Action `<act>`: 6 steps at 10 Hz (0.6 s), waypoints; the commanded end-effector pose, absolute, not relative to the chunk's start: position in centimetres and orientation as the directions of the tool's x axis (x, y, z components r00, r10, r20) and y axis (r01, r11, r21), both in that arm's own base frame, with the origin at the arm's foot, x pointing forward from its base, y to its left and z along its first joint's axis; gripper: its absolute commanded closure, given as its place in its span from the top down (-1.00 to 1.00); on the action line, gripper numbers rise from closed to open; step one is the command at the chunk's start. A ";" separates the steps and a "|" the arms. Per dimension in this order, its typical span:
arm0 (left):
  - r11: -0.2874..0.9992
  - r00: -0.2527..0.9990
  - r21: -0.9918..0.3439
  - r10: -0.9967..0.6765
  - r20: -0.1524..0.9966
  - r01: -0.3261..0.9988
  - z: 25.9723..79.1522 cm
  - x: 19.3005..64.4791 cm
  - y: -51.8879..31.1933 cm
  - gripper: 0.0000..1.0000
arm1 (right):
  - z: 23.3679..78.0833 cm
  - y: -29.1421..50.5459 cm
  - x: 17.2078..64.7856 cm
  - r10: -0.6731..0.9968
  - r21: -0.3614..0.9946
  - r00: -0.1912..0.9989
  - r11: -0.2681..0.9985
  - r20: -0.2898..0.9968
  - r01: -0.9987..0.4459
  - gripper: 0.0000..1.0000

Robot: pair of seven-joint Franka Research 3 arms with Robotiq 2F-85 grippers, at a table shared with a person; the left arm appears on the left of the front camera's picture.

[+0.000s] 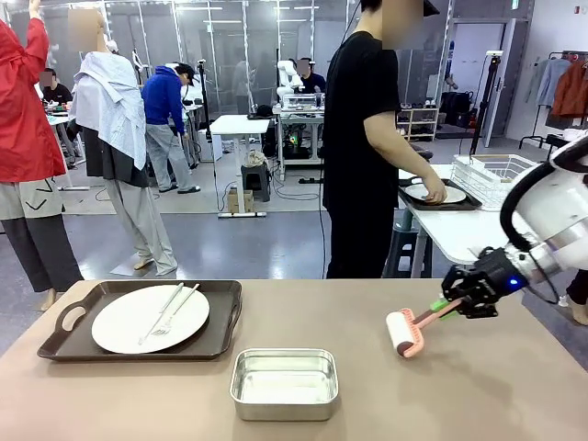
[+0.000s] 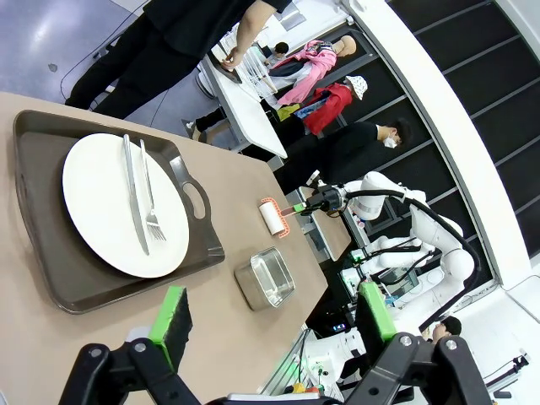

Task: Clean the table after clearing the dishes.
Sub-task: When the left (or right) Handle tray is removed, use the left hand (or right hand) to clean the left (or right) side of the table with the Lint Roller.

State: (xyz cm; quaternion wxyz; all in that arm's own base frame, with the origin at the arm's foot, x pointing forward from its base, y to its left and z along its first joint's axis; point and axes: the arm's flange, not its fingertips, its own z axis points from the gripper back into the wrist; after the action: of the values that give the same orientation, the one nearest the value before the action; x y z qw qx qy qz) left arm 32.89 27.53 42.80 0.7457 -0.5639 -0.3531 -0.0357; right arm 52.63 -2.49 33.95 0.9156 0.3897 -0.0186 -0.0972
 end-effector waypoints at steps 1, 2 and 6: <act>0.361 0.745 -0.814 0.347 0.569 0.454 42.9 32.7 27.7 1.00 | 33.1 -5.6 53.6 -0.180 0.620 0.984 0.773 0.014 0.133 -0.58; 0.361 0.745 -0.814 0.347 0.569 0.454 42.9 32.7 27.7 1.00 | 33.6 -6.9 54.0 -0.195 0.588 0.981 0.795 0.018 0.147 -0.58; 0.361 0.745 -0.814 0.347 0.569 0.454 42.9 32.7 27.7 1.00 | 34.7 -10.5 53.3 -0.241 0.367 0.970 0.906 0.038 0.210 -0.58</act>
State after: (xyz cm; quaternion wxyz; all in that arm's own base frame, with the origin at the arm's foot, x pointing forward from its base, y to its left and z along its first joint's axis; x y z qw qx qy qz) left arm 32.89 27.53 42.80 0.7457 -0.5639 -0.3531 -0.0357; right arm 53.20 -10.13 37.46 0.9566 0.2784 -0.0337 -0.0788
